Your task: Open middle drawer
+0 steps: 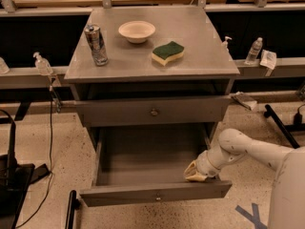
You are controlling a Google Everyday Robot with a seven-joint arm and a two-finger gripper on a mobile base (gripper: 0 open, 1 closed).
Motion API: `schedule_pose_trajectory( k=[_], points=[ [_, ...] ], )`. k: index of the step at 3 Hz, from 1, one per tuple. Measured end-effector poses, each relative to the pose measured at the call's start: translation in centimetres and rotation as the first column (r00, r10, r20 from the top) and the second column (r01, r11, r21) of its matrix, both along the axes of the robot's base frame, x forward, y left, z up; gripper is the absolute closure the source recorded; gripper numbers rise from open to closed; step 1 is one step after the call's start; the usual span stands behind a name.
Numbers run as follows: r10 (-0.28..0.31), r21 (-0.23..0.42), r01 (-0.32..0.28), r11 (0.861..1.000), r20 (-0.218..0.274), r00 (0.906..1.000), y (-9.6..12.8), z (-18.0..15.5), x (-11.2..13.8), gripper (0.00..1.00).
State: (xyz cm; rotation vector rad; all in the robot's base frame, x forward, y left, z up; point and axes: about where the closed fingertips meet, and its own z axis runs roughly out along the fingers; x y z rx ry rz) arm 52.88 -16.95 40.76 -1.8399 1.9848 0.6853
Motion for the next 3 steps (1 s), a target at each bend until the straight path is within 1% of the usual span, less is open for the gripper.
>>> schedule_pose_trajectory(
  k=[2,3],
  points=[
    [0.000,0.000,0.000,1.000,0.000,1.0000,0.01,0.00,0.00,0.64],
    [0.000,0.000,0.000,1.000,0.000,1.0000,0.01,-0.01,0.00,0.39]
  ],
)
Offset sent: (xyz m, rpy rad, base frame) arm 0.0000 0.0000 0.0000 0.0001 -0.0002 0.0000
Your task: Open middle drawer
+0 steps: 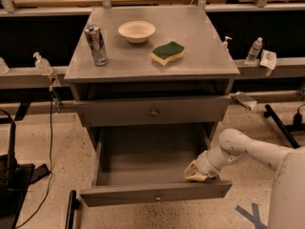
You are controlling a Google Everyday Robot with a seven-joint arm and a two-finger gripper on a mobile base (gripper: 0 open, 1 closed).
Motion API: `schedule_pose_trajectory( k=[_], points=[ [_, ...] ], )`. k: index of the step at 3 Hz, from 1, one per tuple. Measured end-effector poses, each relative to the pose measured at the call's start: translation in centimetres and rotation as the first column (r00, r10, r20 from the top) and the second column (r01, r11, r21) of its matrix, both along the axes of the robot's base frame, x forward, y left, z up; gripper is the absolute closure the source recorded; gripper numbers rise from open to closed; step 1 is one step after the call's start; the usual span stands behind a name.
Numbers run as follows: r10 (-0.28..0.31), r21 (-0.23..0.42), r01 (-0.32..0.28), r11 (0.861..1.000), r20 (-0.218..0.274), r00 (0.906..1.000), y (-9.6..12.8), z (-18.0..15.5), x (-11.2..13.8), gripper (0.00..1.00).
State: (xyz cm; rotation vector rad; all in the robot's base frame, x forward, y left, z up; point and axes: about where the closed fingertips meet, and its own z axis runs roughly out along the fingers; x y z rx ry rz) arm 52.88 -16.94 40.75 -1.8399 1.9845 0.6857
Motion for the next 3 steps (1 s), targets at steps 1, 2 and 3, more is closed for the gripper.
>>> schedule_pose_trajectory(
  k=[1,2,3],
  points=[
    [0.002,0.001,-0.002,1.000,-0.003,1.0000,0.15,-0.15,-0.11,0.16],
    [0.003,0.002,-0.003,1.000,-0.004,1.0000,0.29,-0.18,0.13,0.00],
    [0.003,0.002,-0.003,1.000,-0.004,1.0000,0.29,-0.18,0.13,0.00]
  ],
)
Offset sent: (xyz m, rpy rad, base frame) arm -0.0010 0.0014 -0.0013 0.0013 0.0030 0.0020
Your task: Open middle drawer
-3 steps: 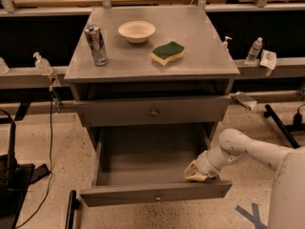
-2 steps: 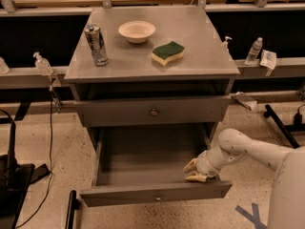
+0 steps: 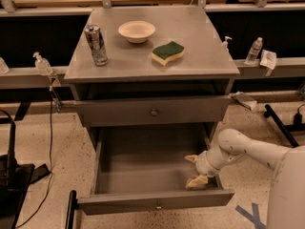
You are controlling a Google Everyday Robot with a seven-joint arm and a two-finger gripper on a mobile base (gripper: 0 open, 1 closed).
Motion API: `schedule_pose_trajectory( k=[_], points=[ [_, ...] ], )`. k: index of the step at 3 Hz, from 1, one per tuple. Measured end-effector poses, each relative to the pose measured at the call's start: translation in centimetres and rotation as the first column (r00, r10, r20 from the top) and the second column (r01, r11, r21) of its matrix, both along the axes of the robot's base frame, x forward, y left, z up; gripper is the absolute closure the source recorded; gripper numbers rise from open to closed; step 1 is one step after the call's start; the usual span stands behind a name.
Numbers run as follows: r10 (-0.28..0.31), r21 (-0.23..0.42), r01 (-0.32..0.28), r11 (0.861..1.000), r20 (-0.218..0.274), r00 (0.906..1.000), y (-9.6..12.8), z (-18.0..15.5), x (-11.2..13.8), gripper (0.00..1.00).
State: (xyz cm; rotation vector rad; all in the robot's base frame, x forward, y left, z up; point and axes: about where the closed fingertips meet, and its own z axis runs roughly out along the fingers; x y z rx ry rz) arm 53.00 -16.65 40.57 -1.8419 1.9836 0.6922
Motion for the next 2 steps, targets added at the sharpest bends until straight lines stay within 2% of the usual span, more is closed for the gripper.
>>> schedule_pose_trajectory(
  k=[1,2],
  points=[
    [-0.001,0.009,0.001,1.000,0.026,0.9997,0.0,0.3,0.4,0.00],
    [-0.003,0.020,0.002,1.000,0.063,0.9980,0.2,1.0,2.1,0.16]
  ],
)
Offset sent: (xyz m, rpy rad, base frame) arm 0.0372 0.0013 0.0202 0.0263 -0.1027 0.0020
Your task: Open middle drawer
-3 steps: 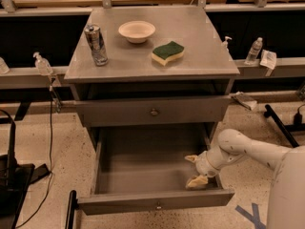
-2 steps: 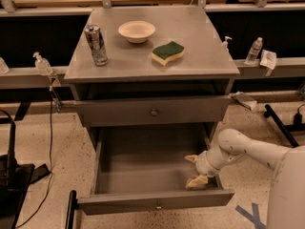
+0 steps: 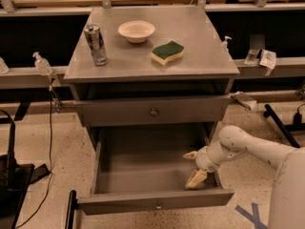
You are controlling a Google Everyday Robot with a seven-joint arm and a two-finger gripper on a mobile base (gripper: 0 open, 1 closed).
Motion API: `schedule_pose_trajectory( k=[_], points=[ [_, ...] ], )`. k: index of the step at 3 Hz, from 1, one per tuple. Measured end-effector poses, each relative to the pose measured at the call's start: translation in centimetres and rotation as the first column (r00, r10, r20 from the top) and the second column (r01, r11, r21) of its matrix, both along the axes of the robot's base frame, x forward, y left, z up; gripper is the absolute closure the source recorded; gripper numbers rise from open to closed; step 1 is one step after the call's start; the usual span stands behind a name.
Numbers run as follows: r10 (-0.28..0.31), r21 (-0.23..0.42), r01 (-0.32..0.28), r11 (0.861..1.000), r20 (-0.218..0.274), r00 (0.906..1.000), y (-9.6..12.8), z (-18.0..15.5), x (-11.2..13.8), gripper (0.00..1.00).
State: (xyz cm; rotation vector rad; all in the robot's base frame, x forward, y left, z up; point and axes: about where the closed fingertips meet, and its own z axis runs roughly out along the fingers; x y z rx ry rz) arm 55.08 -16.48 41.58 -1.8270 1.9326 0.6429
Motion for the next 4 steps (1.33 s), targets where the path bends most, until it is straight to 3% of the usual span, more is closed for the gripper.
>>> schedule_pose_trajectory(
  k=[1,2,3,4],
  points=[
    [-0.016,0.007,0.015,1.000,0.024,0.9996,-0.2,0.5,1.3,0.15],
    [-0.065,0.058,0.062,0.996,0.049,0.9967,-1.7,1.4,1.7,0.03],
    [-0.116,0.137,0.103,0.985,0.091,0.9891,-3.5,2.9,1.0,0.00],
    [-0.126,0.143,0.111,0.983,0.094,0.9876,-4.1,2.9,0.8,0.00]
  ],
)
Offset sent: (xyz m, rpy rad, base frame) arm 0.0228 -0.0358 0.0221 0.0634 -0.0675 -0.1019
